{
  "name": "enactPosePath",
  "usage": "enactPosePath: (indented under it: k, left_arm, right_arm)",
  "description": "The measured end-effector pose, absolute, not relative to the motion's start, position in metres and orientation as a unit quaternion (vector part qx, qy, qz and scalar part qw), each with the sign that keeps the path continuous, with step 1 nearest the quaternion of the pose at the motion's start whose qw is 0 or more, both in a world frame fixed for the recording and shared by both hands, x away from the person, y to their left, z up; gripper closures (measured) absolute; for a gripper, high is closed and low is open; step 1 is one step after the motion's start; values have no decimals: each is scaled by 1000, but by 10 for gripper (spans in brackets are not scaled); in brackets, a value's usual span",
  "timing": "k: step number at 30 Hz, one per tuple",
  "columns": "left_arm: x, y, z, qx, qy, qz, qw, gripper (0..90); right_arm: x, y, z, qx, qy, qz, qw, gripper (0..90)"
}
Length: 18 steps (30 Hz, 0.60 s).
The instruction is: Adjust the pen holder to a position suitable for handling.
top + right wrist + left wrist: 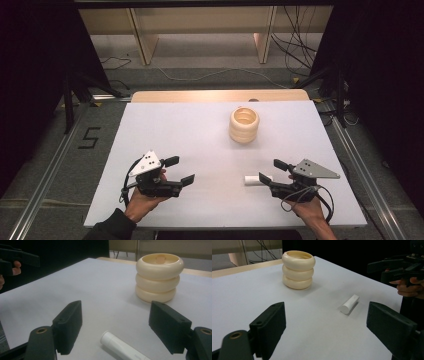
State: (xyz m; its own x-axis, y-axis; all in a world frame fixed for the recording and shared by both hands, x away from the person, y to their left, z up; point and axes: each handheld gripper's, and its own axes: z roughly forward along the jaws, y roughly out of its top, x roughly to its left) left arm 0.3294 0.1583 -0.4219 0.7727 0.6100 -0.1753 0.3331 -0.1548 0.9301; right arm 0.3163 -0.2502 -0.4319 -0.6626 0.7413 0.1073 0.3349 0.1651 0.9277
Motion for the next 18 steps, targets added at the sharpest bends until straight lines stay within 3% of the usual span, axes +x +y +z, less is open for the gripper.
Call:
enactPosePath:
  k: [18]
  left_arm:
    - [329, 158, -422, 750, 315, 122, 568, 155]
  right_arm:
    - [323, -255, -429, 380, 733, 524, 206, 278]
